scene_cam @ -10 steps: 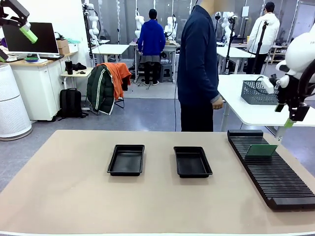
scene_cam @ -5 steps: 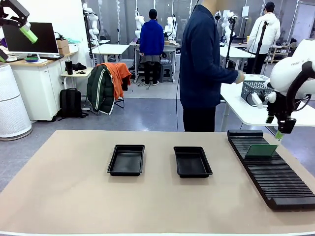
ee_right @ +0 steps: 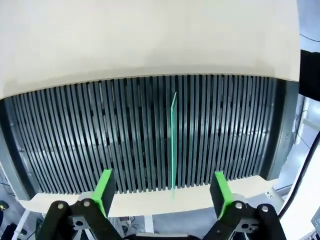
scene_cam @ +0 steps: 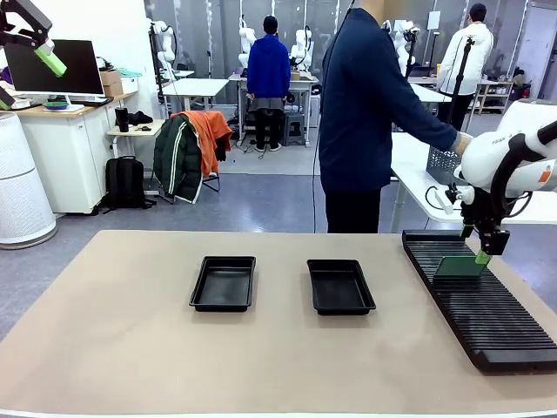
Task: Inspect and transfer BCBs to ESD trays.
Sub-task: Pick up the Blank PCB from the PCB Rack and place it in the left ESD tray.
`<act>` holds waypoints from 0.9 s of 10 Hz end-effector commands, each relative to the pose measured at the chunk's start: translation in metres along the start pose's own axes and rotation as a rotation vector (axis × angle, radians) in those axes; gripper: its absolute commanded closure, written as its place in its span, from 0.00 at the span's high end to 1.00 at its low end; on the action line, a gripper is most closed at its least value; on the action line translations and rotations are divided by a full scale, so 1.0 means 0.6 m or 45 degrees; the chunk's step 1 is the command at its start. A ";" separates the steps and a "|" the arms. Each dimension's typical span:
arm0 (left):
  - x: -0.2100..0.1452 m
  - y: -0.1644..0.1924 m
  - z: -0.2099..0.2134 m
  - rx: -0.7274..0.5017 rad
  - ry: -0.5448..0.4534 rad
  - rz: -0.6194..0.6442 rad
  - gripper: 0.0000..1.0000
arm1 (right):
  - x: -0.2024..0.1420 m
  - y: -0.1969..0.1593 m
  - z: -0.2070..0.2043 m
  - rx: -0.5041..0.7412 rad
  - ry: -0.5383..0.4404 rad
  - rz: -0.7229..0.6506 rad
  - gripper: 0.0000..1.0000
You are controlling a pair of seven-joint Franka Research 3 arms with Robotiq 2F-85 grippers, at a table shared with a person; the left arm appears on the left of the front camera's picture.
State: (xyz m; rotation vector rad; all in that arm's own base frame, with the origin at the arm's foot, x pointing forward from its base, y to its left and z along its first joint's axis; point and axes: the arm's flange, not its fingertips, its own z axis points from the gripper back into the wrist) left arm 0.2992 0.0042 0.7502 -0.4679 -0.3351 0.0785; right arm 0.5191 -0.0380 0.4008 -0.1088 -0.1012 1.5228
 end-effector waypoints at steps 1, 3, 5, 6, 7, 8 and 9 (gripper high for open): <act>0.000 0.001 0.000 0.000 -0.003 0.003 1.00 | -0.013 0.000 -0.026 -0.025 -0.039 0.011 1.00; 0.000 0.001 0.000 0.000 -0.003 0.003 1.00 | -0.016 -0.003 -0.049 -0.040 -0.067 -0.019 1.00; 0.000 0.001 0.000 0.000 -0.003 0.003 1.00 | -0.023 0.001 -0.061 -0.038 -0.088 -0.016 1.00; 0.000 0.001 0.000 0.000 -0.003 0.003 1.00 | -0.026 0.003 -0.064 -0.046 -0.108 -0.027 1.00; 0.000 0.001 0.000 0.000 -0.003 0.003 1.00 | -0.025 0.004 -0.064 -0.055 -0.108 -0.036 1.00; 0.000 0.001 0.000 0.000 -0.003 0.003 1.00 | -0.027 0.003 -0.069 -0.062 -0.115 -0.036 1.00; 0.000 0.001 0.000 0.000 -0.003 0.003 1.00 | -0.025 0.004 -0.069 -0.075 -0.124 -0.035 1.00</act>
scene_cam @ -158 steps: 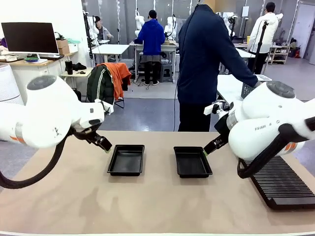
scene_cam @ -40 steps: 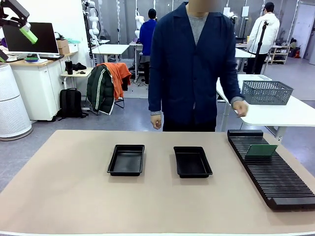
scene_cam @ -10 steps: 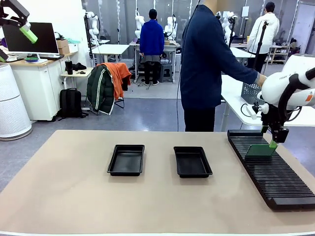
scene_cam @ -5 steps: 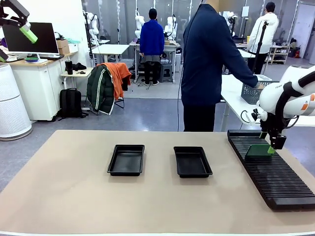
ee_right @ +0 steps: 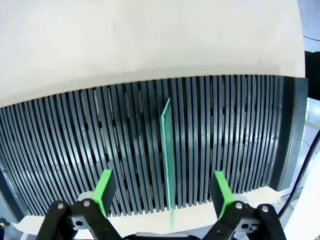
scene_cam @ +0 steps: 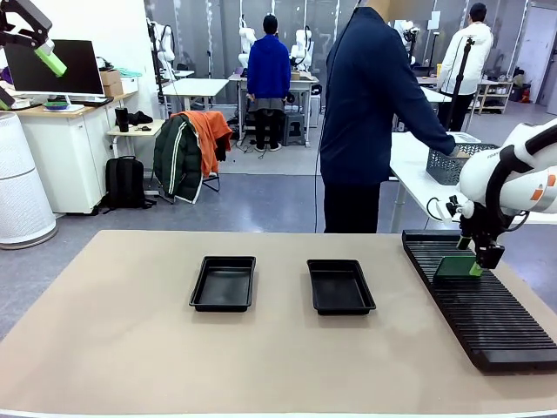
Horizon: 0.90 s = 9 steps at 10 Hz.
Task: Inspect and transfer BCBs to ESD trays.
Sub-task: Pick up the Blank PCB from the PCB Rack and place it in the left ESD tray.
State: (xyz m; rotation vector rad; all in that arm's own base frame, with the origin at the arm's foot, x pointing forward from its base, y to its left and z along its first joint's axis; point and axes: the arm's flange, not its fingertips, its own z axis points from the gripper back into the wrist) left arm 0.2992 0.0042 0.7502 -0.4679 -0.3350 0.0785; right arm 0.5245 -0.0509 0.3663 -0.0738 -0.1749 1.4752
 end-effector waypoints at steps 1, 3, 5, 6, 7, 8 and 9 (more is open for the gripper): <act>0.000 0.001 0.000 0.000 -0.003 0.003 1.00 | -0.004 0.006 -0.010 -0.021 -0.006 0.027 1.00; 0.000 0.001 0.000 0.000 -0.003 0.003 1.00 | 0.000 0.000 0.000 0.000 0.000 0.000 1.00; 0.000 0.001 0.000 0.000 -0.003 0.003 1.00 | 0.000 0.000 0.000 0.000 0.000 0.000 1.00; 0.000 0.001 0.000 0.000 -0.003 0.003 1.00 | 0.000 0.000 0.000 0.000 0.000 0.000 1.00; 0.000 0.001 0.000 0.000 -0.003 0.003 1.00 | 0.000 0.000 0.000 -0.002 0.000 0.000 1.00; 0.000 0.001 0.000 0.000 -0.003 0.003 1.00 | 0.001 -0.001 0.002 -0.002 0.014 0.005 1.00; 0.000 0.001 0.000 0.000 -0.003 0.003 1.00 | 0.001 -0.002 0.003 0.000 0.016 0.016 0.97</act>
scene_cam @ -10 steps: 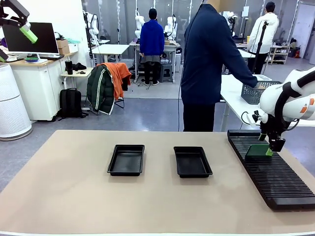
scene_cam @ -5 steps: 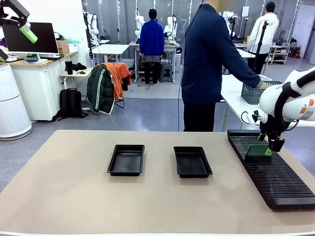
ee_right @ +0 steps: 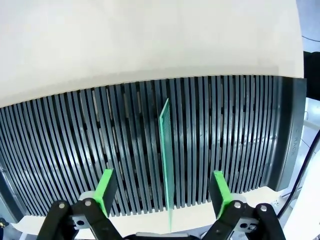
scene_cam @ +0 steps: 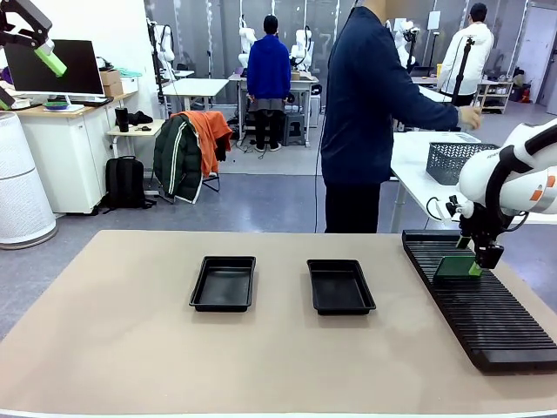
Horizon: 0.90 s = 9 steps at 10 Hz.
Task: Inspect and transfer BCBs to ESD trays.
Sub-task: Pick up the Blank PCB from the PCB Rack and place it in the left ESD tray.
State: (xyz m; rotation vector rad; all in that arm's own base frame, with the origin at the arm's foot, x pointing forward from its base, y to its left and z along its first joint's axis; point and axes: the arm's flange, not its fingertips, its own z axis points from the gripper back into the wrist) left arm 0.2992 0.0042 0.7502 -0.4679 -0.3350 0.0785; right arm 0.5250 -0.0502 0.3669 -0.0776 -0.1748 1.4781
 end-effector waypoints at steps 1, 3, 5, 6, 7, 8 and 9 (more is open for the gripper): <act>0.000 0.001 0.000 0.000 -0.003 0.003 1.00 | 0.001 -0.003 0.002 0.002 0.012 0.022 0.93; 0.000 0.001 0.000 0.000 -0.003 0.003 1.00 | 0.002 -0.006 -0.001 0.014 0.025 0.031 0.81; 0.000 0.001 0.000 0.000 -0.003 0.003 1.00 | 0.002 -0.008 -0.003 0.018 0.048 0.034 0.69; 0.000 0.001 0.000 0.000 -0.003 0.003 1.00 | 0.002 -0.008 -0.003 0.016 0.052 0.037 0.63; 0.000 0.001 0.000 0.000 -0.003 0.003 1.00 | 0.001 -0.008 -0.003 0.017 0.055 0.037 0.57; 0.000 0.001 0.000 0.000 -0.003 0.003 1.00 | -0.001 -0.008 -0.003 0.016 0.060 0.040 0.49; 0.000 0.001 0.000 0.000 -0.003 0.003 1.00 | -0.002 -0.007 -0.001 0.012 0.050 0.042 0.43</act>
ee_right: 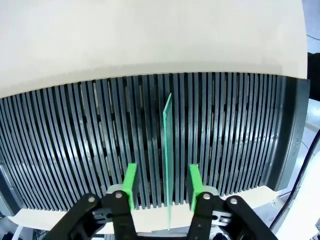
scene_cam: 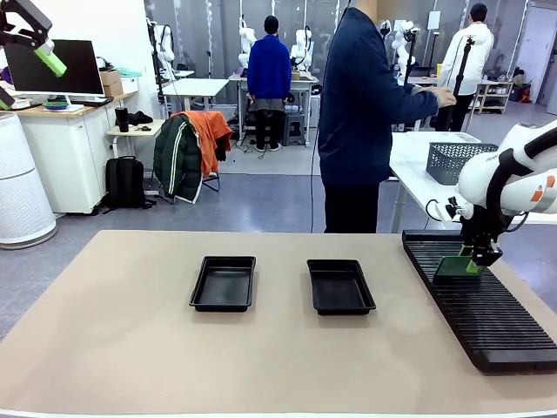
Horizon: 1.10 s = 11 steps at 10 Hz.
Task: Inspect and transfer BCBs to ESD trays.
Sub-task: Pick up the Blank PCB from the PCB Rack and place it in the left ESD tray.
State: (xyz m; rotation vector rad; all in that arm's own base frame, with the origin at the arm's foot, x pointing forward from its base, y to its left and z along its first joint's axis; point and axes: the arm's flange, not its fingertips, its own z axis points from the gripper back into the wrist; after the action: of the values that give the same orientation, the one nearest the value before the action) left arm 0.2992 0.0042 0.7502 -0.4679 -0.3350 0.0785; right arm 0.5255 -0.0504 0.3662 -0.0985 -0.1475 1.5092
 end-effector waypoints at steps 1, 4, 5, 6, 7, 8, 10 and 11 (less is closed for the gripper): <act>0.000 0.001 0.000 0.000 -0.003 0.003 1.00 | -0.003 -0.006 0.001 0.004 0.008 0.002 0.35; 0.000 0.001 0.000 0.000 -0.003 0.003 1.00 | -0.002 -0.007 0.000 0.011 0.005 0.010 0.14; 0.000 0.001 0.000 0.000 -0.003 0.003 1.00 | -0.001 -0.007 0.001 0.014 0.008 0.009 0.05; 0.000 0.001 0.000 0.000 -0.003 0.003 1.00 | -0.002 -0.007 -0.001 0.017 0.010 0.009 0.00; 0.000 0.001 0.000 0.000 -0.003 0.003 1.00 | -0.003 -0.006 -0.002 0.018 0.015 0.007 0.00; 0.000 0.001 0.000 0.000 -0.003 0.003 1.00 | -0.003 -0.006 -0.002 0.020 0.018 0.001 0.00; 0.000 0.001 0.000 0.000 -0.003 0.003 1.00 | -0.001 -0.004 0.004 -0.005 0.000 -0.001 0.00; 0.000 0.001 0.000 0.000 -0.003 0.003 1.00 | -0.001 -0.004 0.004 -0.005 0.000 -0.001 0.00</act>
State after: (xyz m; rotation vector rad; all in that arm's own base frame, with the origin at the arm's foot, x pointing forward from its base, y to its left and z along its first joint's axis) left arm 0.2992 0.0042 0.7502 -0.4679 -0.3350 0.0785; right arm 0.5277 -0.0517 0.3692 -0.1026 -0.1508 1.5075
